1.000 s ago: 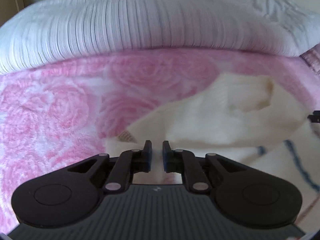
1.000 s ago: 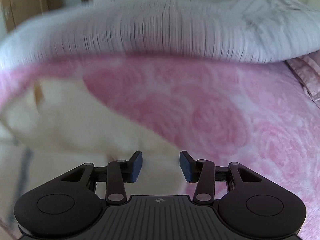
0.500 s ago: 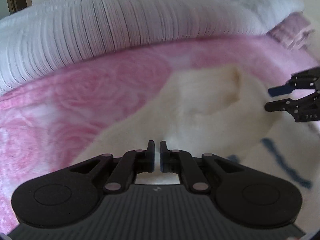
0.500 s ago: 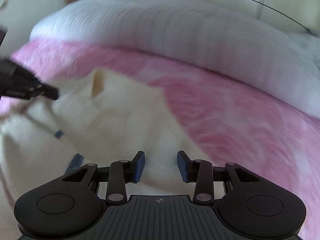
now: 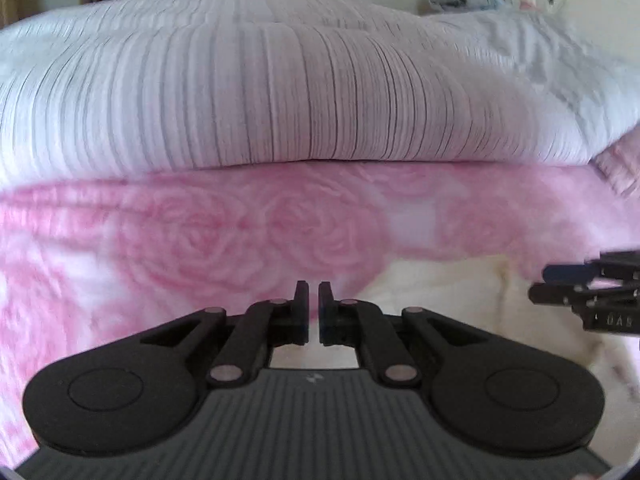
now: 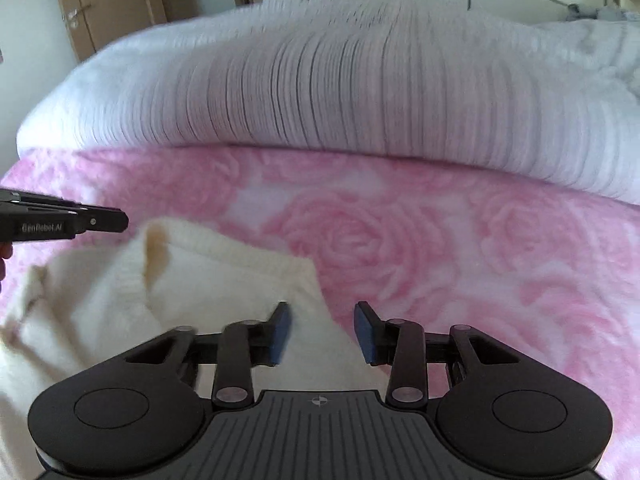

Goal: Fold clothes

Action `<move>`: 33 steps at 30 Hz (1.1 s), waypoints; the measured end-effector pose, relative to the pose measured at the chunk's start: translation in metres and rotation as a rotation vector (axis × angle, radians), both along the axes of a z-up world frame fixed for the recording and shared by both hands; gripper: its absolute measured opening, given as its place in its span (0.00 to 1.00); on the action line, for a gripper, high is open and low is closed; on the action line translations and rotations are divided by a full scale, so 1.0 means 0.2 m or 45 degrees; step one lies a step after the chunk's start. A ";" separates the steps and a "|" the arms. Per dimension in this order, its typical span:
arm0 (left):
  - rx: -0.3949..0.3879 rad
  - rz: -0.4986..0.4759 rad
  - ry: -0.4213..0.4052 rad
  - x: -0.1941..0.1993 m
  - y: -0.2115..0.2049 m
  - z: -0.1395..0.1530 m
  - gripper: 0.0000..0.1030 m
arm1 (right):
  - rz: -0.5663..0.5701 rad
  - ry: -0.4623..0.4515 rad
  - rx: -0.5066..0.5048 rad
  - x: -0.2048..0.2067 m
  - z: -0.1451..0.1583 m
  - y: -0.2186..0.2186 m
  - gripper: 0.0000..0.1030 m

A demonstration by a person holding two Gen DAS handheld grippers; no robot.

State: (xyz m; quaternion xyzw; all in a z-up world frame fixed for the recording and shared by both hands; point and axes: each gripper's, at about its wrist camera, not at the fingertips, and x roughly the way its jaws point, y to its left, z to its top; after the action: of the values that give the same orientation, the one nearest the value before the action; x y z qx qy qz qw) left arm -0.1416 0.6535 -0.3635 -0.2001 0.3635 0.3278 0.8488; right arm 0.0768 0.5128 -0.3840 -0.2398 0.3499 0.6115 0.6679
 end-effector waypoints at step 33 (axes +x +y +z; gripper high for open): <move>0.182 -0.090 0.018 -0.87 -1.01 0.01 0.05 | -0.256 -0.098 0.008 -0.27 0.09 -1.26 0.38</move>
State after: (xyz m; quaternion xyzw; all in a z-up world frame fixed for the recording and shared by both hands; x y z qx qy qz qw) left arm -0.3151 0.4517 -0.3611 -0.1236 0.3520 0.3243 0.8693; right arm 0.0219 0.2603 -0.3663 -0.2248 0.3443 0.5329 0.7395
